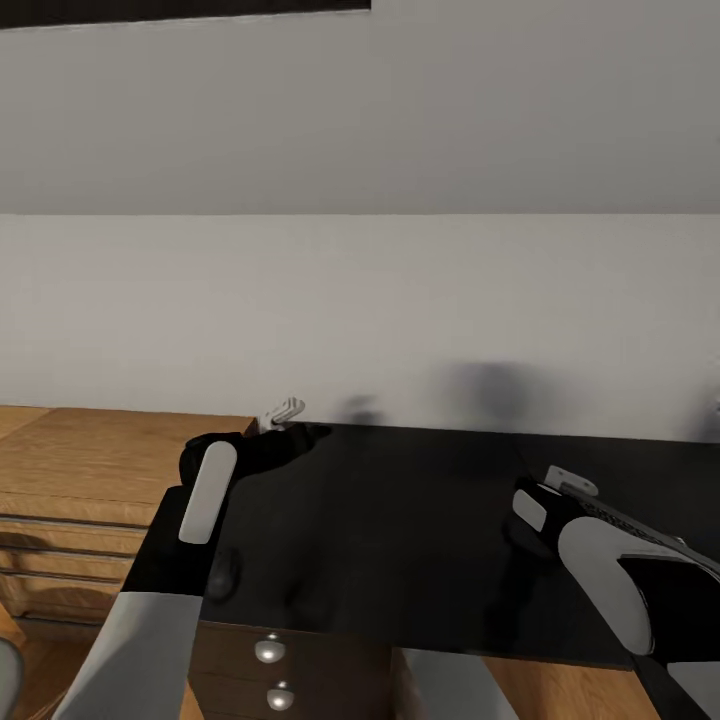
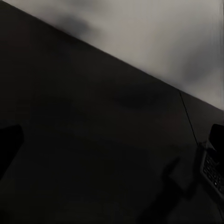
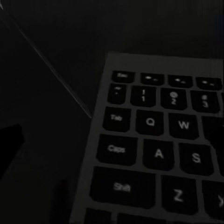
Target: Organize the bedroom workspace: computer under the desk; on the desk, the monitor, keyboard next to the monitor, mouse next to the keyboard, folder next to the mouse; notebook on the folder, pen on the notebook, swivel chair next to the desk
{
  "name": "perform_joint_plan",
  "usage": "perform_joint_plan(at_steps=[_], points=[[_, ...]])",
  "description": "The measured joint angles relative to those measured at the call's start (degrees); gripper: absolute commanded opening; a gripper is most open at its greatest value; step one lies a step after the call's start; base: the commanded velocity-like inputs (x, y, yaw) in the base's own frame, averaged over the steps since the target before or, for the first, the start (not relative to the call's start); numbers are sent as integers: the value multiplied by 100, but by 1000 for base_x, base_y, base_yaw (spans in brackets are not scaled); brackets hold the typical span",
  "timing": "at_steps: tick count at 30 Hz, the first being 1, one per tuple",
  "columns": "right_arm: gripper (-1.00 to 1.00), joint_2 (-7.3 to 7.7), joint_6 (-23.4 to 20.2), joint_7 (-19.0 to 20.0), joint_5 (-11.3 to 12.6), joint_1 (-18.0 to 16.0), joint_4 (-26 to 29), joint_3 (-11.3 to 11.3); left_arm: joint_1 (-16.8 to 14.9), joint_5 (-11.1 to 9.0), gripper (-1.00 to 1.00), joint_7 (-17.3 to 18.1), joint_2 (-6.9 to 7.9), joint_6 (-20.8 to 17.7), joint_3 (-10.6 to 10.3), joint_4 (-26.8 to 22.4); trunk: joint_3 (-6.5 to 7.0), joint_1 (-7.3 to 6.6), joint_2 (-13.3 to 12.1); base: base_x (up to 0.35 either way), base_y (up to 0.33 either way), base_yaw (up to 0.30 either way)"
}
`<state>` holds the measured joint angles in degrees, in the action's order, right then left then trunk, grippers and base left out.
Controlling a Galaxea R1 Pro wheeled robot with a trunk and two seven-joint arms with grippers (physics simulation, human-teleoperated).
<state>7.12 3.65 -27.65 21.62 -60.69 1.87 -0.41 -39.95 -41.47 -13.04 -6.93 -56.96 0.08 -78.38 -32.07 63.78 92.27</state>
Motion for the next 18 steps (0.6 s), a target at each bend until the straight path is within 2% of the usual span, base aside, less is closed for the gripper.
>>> perform_joint_plan(at_steps=[18], points=[[100,12,1,-1,0,0,-5,-4,0,-2,100,9,0,0,0,3,103,0,0,0,0,-197]])
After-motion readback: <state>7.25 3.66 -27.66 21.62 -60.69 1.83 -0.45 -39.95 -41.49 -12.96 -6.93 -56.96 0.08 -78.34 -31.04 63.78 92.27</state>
